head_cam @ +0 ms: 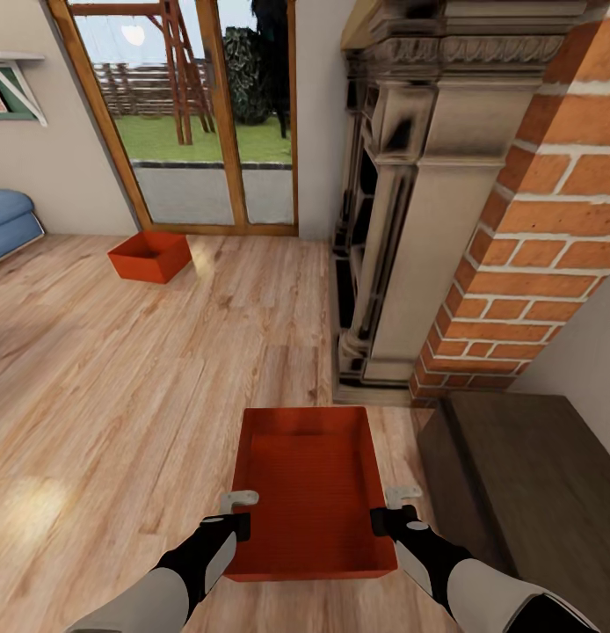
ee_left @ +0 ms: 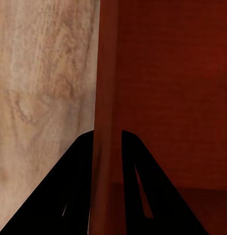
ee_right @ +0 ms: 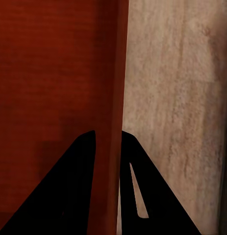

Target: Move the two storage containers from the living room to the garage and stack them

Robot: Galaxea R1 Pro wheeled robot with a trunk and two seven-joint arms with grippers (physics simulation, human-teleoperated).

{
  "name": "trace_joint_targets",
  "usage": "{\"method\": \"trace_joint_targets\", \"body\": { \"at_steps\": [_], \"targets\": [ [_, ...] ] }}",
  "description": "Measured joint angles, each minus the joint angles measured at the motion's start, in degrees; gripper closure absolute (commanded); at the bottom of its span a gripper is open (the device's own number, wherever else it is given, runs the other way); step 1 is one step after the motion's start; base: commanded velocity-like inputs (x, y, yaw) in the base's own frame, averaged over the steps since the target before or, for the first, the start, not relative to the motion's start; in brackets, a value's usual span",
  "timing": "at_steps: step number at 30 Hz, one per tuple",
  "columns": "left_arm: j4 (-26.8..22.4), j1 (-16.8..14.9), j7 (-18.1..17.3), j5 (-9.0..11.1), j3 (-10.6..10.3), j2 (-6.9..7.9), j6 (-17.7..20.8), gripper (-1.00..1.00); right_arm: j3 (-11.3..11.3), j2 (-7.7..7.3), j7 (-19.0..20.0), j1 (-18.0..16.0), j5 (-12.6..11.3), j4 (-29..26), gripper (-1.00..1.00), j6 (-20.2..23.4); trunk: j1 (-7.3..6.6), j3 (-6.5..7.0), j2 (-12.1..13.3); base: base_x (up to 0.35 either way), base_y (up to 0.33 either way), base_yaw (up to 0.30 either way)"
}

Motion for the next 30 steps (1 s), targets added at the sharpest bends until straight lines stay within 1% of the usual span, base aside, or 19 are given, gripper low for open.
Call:
{"method": "trace_joint_targets", "body": {
  "at_steps": [30],
  "targets": [
    [0.0,0.0,0.0,0.0,0.0,0.00,0.0,1.00,-0.1,-0.01,0.0,0.0,0.1,0.0,1.00,0.0,-6.59,5.39,12.0,0.000,0.000,0.000]
  ]
}}
